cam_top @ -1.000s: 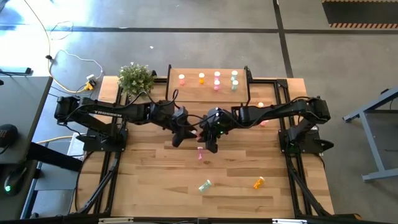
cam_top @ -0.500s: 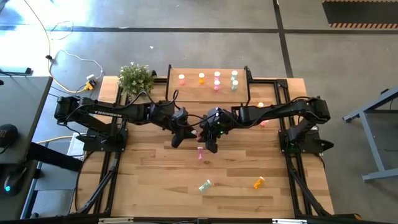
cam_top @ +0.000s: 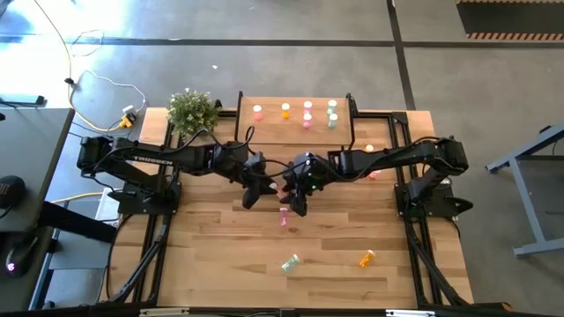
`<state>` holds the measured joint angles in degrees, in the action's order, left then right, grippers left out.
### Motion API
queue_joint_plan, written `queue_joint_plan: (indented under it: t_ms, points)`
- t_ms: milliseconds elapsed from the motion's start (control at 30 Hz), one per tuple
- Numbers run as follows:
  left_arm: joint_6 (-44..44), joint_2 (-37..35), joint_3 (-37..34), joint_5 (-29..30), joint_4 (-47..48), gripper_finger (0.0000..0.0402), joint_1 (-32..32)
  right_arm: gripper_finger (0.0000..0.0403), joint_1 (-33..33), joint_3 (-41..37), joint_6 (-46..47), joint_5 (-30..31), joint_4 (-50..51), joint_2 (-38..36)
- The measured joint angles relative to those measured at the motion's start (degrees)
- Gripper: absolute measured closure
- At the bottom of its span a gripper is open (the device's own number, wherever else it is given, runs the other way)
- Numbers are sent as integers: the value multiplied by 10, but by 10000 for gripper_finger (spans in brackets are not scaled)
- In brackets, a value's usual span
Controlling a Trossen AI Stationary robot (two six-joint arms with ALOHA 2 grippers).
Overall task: Pick and place medicine bottles onto shelf by color
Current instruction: Put the bottom pink pill bottle on the shelf aligned with the other pink pill bottle
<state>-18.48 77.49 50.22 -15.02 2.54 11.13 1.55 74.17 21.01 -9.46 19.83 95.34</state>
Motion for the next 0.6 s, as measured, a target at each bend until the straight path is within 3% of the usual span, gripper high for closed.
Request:
queue_joint_plan:
  t_ms: [233,600]
  points:
    - [20,-20,0,3,53,287,41,164,-25,28,54,13,53,-1]
    - [131,-92,25,2,202,287,142,163,-63,106,33,129,92,-2]
